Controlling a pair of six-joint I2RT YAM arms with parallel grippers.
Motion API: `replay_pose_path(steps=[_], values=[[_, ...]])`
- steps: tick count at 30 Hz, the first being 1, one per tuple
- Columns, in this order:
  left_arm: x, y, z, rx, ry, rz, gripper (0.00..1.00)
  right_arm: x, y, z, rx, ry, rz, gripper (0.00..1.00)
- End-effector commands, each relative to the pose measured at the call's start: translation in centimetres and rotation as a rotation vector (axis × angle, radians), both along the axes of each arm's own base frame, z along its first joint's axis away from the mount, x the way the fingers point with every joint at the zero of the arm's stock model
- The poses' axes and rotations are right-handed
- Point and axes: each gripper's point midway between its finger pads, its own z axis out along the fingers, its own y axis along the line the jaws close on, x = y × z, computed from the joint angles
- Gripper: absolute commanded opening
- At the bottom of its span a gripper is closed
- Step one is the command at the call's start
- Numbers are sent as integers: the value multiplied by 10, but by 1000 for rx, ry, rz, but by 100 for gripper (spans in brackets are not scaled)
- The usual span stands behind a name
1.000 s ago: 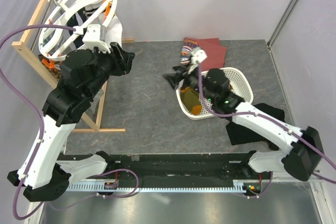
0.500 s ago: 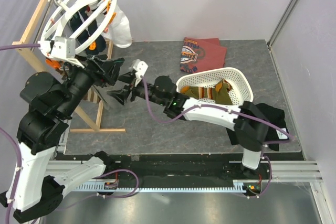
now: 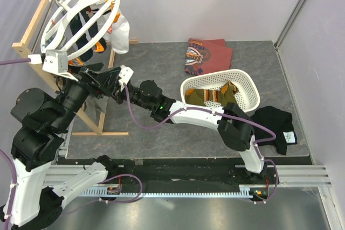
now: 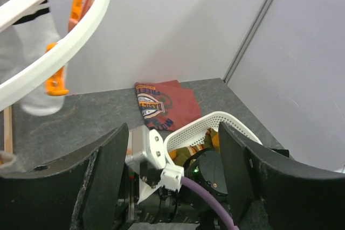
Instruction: Remove the socks clipped to the hanger
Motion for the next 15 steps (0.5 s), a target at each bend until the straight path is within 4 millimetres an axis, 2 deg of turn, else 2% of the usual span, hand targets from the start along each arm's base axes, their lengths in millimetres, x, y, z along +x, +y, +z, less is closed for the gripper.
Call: replay_pose_path(steps=[1, 3, 4, 5, 7, 12, 15], values=[[7, 19, -4, 22, -12, 108, 73, 10, -22, 53, 103, -60, -115, 0], [10, 26, -9, 18, 10, 153, 72, 13, -30, 49, 89, -61, -147, 0], [11, 28, -10, 13, 17, 169, 72, 11, -37, 58, 94, -77, -158, 0], [12, 30, -11, 6, 25, 183, 72, 13, -41, 53, 79, -77, -174, 0], [16, 40, -13, -21, 48, 247, 70, 15, -53, 63, 81, -86, -213, 0], [26, 62, -22, -53, 110, 401, 68, 18, -73, 66, 56, -81, -278, 0], [27, 71, -17, -95, 120, 457, 67, 15, -87, 79, 71, -91, -298, 0]])
